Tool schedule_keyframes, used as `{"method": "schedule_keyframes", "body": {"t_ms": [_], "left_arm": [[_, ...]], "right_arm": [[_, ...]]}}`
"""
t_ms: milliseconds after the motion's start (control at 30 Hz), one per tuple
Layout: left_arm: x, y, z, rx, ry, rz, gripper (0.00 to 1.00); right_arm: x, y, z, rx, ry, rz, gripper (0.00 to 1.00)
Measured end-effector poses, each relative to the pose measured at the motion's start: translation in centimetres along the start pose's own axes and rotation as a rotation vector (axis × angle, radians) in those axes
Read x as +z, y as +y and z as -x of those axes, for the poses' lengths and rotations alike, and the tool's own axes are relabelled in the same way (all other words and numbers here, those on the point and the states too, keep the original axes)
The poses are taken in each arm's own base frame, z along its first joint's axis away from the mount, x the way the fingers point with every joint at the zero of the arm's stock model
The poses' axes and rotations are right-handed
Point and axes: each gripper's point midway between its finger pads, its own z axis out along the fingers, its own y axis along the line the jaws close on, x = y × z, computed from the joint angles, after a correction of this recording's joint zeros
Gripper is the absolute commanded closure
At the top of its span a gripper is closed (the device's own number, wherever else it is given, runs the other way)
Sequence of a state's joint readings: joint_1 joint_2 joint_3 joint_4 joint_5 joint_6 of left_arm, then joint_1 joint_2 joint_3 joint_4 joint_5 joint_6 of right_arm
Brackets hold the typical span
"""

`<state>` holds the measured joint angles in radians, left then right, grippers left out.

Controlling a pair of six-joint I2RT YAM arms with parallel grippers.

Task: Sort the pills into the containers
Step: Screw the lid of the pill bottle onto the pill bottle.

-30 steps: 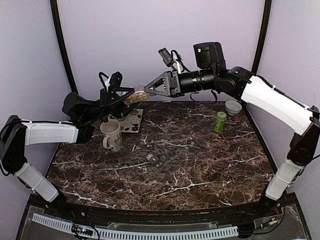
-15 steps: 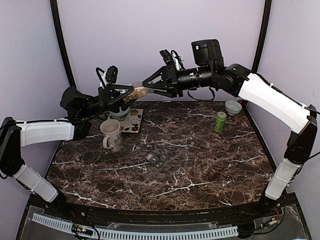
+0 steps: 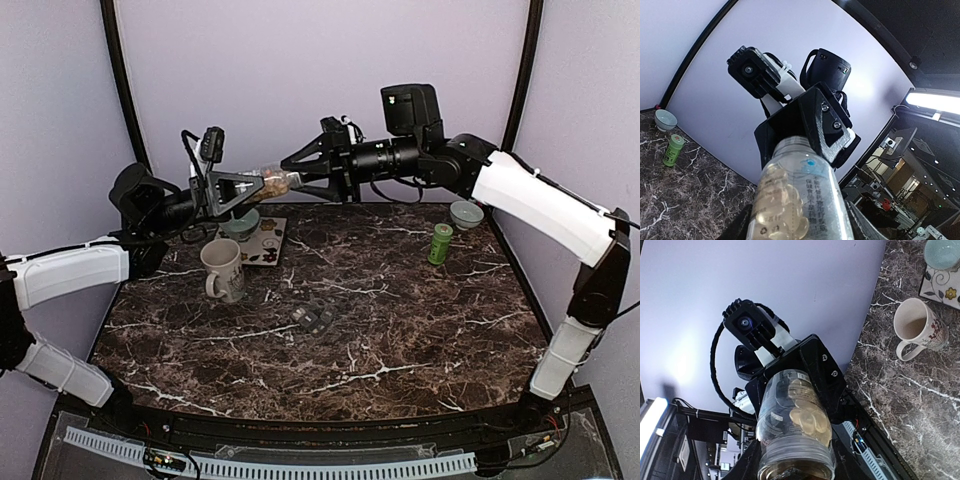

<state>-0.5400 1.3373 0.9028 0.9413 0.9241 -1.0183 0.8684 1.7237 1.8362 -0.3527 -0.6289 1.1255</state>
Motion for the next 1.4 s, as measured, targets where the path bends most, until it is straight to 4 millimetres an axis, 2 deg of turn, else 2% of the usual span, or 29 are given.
{"method": "schedule_keyframes", "body": {"t_ms": [267,467,667,933,1400], "left_arm": [[-0.4,0.4,-0.5,0.053,0.025,0.052,1.00],[-0.5,0.6,-0.5,0.060,0.013,0.064,1.00],[-0.9,0.8,-0.6,0.036,-0.026,0.057,1.00],[-1.3,1.6,-1.6,-0.045,-0.043,0.040,1.00],[-2.1,2.3,-1.6,-0.133,-0.093,0.003,1.00]], "right_arm": [[0.5,-0.9,-0.3,0.216,0.007,0.044,0.70],[0.5,-0.9,-0.2,0.284,0.008,0.043,0.63],[0.7,-1.0,0.0,0.274,0.003,0.011,0.54],[1.4,-1.9,-0.7,0.206,-0.009,-0.056,0.43],[0.8,-2.8,-0.5,0.104,-0.047,-0.168,0.38]]}}
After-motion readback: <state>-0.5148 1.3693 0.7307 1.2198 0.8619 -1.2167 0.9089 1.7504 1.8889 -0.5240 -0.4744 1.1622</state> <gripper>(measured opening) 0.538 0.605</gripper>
